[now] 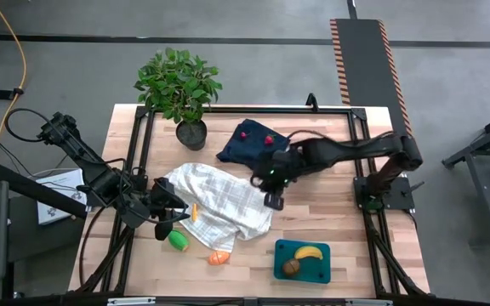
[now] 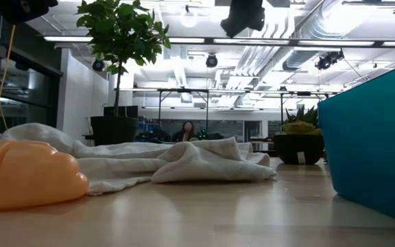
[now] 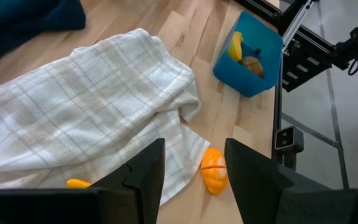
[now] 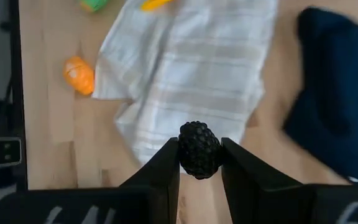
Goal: Pick and placing Produce into tupperware
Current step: Put the blackberry into the bin
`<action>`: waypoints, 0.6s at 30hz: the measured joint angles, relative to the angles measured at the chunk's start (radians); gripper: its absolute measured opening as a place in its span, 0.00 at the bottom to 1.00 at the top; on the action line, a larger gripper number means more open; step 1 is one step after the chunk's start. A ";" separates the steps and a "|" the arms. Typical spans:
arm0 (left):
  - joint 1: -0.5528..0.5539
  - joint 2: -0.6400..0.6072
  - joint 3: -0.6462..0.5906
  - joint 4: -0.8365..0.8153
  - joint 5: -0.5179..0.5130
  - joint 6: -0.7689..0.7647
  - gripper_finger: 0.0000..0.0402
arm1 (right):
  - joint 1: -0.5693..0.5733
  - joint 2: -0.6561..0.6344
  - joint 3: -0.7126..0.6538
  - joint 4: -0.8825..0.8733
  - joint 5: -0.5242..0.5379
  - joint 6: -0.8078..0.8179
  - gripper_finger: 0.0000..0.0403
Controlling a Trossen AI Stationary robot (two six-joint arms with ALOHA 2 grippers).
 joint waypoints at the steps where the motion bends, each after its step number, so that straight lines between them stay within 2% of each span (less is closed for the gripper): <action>1: 0.000 0.000 0.000 0.001 0.000 0.000 0.39 | -0.006 -0.016 0.000 -0.006 0.010 0.001 0.18; 9: 0.000 0.000 0.000 0.001 0.000 0.000 0.39 | -0.049 -0.115 0.000 -0.080 0.070 0.008 0.18; 18: 0.000 0.000 0.000 0.001 -0.025 -0.007 0.39 | -0.094 -0.190 0.000 -0.239 0.114 0.015 0.18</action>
